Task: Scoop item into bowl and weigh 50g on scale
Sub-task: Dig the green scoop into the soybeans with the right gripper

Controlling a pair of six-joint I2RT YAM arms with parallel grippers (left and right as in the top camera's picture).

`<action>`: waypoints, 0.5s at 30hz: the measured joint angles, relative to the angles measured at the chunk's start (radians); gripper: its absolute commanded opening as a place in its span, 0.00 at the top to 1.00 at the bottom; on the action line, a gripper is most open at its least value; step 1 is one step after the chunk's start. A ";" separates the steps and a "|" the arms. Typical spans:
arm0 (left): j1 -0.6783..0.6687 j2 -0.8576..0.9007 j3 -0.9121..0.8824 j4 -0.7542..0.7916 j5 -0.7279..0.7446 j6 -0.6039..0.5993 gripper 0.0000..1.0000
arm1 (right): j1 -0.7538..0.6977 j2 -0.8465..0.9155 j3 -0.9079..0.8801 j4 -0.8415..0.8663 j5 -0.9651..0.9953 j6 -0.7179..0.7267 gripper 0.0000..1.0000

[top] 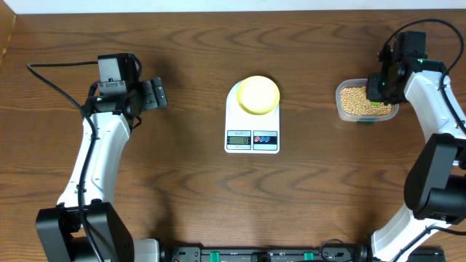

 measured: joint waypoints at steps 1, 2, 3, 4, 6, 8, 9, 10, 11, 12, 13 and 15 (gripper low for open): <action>0.000 0.000 0.000 0.000 0.000 0.000 0.02 | 0.000 0.000 0.000 0.001 0.000 0.000 0.86; 0.000 0.000 0.000 0.000 0.000 0.000 0.02 | 0.000 0.000 0.000 0.004 0.000 0.000 0.85; 0.000 0.000 0.000 0.000 0.000 0.000 0.02 | 0.000 0.000 0.000 0.010 0.002 0.000 0.83; 0.000 0.000 0.000 0.000 0.000 0.000 0.02 | 0.000 0.000 0.000 0.014 0.004 0.001 0.80; 0.000 0.000 0.000 0.000 0.000 0.000 0.02 | 0.000 0.000 0.000 0.024 0.008 -0.002 0.71; 0.000 0.000 0.000 0.000 0.000 0.000 0.02 | 0.000 0.000 0.000 0.029 0.009 -0.002 0.63; 0.000 0.000 0.000 0.000 0.000 0.000 0.02 | 0.000 0.000 0.000 0.031 0.009 -0.002 0.60; 0.000 0.000 0.000 0.000 0.000 0.000 0.02 | 0.000 0.000 0.000 0.033 0.010 -0.001 0.56; 0.000 0.000 0.000 0.000 0.000 0.000 0.02 | 0.000 0.000 0.000 0.033 0.010 0.000 0.52; 0.000 0.000 0.000 0.000 0.000 0.000 0.02 | 0.000 0.000 0.001 0.032 0.010 0.009 0.50; 0.000 0.000 0.000 0.000 0.000 0.000 0.02 | 0.000 0.000 0.003 0.028 0.011 0.014 0.49; 0.000 0.000 0.000 0.000 0.000 0.000 0.02 | 0.000 0.000 0.016 0.012 0.010 0.026 0.45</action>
